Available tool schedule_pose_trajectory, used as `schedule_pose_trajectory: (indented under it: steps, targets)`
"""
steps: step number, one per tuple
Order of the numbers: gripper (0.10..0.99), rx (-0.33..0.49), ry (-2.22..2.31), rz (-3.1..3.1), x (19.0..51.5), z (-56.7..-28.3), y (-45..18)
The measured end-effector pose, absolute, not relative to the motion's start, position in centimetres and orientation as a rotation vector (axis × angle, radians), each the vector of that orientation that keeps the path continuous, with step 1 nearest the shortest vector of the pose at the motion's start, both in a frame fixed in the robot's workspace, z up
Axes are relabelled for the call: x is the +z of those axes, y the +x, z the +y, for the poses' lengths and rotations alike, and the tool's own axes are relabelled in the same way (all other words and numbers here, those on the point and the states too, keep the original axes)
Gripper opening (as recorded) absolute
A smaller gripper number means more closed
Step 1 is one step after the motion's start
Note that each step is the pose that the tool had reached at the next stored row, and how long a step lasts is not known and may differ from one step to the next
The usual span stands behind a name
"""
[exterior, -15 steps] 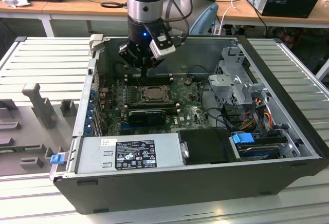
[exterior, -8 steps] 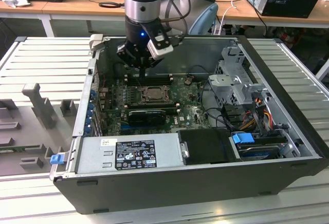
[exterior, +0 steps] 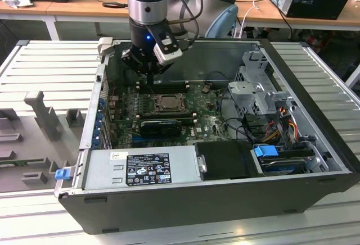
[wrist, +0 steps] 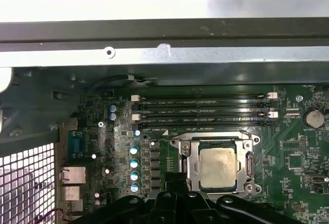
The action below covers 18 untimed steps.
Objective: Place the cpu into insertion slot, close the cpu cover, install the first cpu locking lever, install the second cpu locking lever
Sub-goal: 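Install the first cpu locking lever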
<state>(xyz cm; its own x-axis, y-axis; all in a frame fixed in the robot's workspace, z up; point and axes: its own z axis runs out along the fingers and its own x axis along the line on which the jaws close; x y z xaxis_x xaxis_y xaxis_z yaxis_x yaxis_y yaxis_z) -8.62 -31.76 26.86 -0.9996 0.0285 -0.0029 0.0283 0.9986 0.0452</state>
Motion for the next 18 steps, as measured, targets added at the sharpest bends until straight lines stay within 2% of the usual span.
schedule_pose_trajectory:
  steps: [11, 18]
  targets:
    - [0.106, 0.079, 0.042, 3.134, 26.6, -31.6, -11.0]
    - [0.106, 0.079, 0.035, 3.134, 25.9, -29.6, -11.3]
